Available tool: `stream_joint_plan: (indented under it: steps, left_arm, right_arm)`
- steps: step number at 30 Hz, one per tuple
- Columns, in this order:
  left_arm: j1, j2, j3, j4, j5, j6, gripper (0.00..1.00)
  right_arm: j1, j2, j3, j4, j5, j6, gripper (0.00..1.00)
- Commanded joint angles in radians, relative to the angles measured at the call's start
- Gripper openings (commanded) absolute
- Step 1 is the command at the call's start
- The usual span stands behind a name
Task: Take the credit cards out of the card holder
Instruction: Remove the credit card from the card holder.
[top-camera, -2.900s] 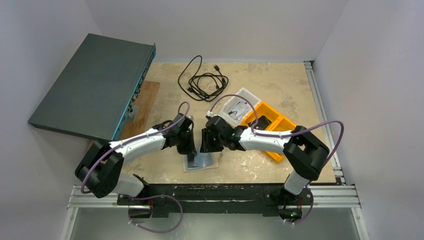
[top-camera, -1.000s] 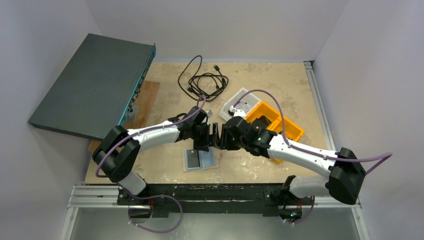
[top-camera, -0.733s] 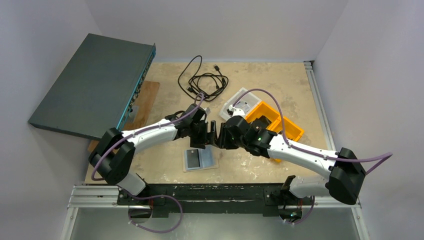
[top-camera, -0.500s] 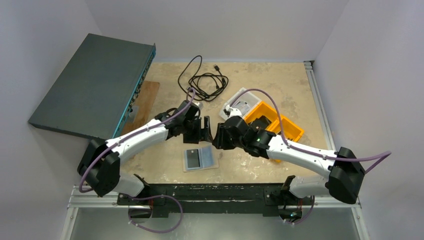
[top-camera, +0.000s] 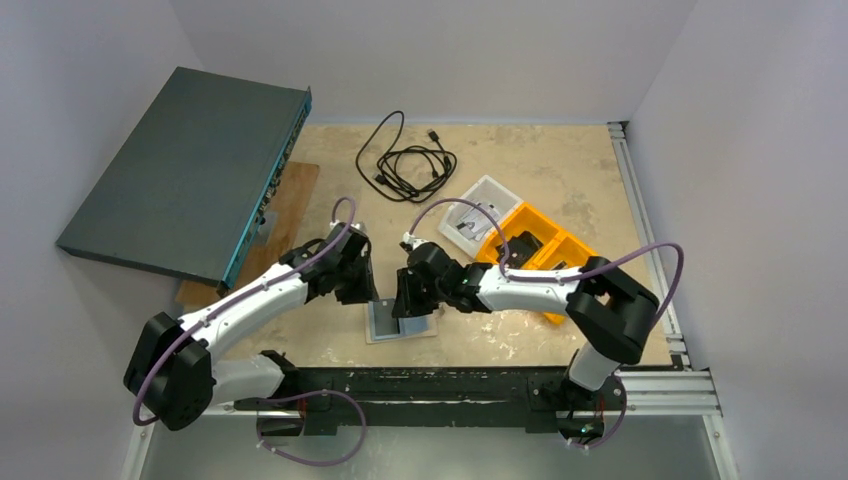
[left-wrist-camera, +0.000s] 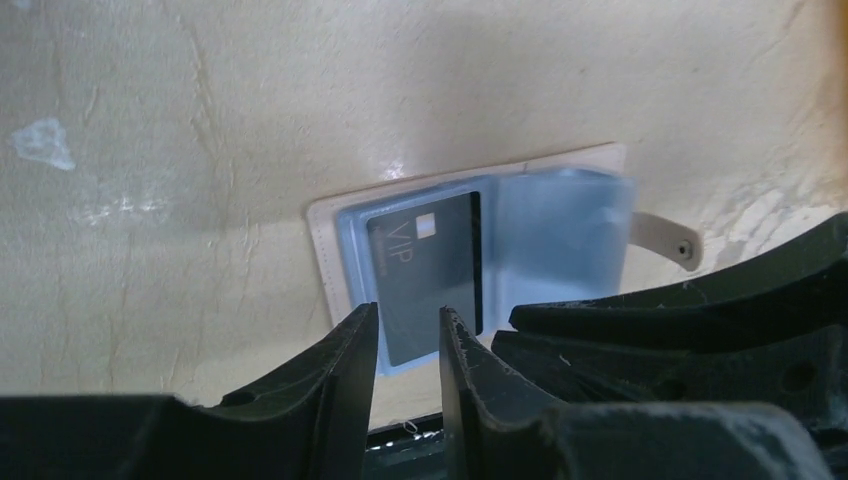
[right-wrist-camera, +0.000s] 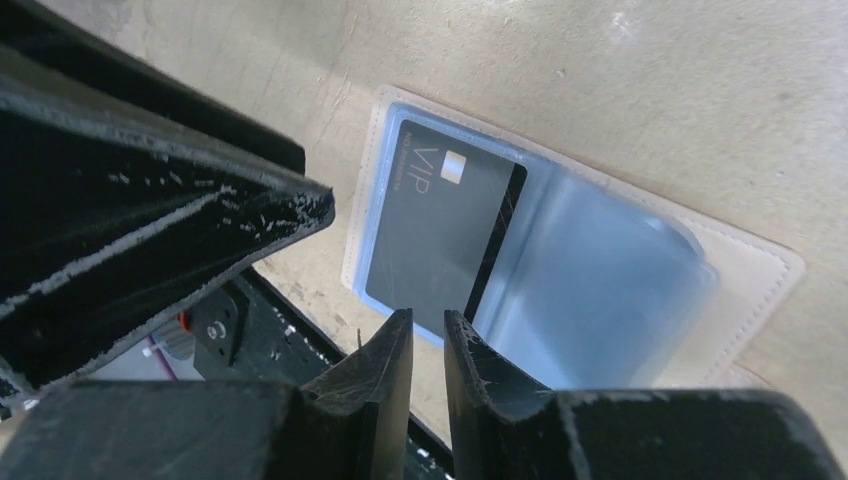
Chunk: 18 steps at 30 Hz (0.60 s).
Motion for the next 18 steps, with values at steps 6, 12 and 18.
stream_joint_plan:
  steps: [6, 12, 18]
  left_arm:
    - [0.004, -0.009, -0.065, 0.07, 0.009, -0.029, 0.15]
    - [0.004, 0.047, -0.068, 0.106, 0.032, -0.015, 0.07]
    - [0.003, 0.095, -0.071, 0.115, 0.031, -0.013, 0.03]
  right_arm:
    - [-0.022, 0.09, 0.056, 0.096, -0.049, 0.019, 0.19]
    - [-0.049, 0.093, -0.001, 0.131, -0.051, 0.025, 0.25]
    - [-0.075, 0.118, -0.047, 0.185, -0.097, 0.035, 0.27]
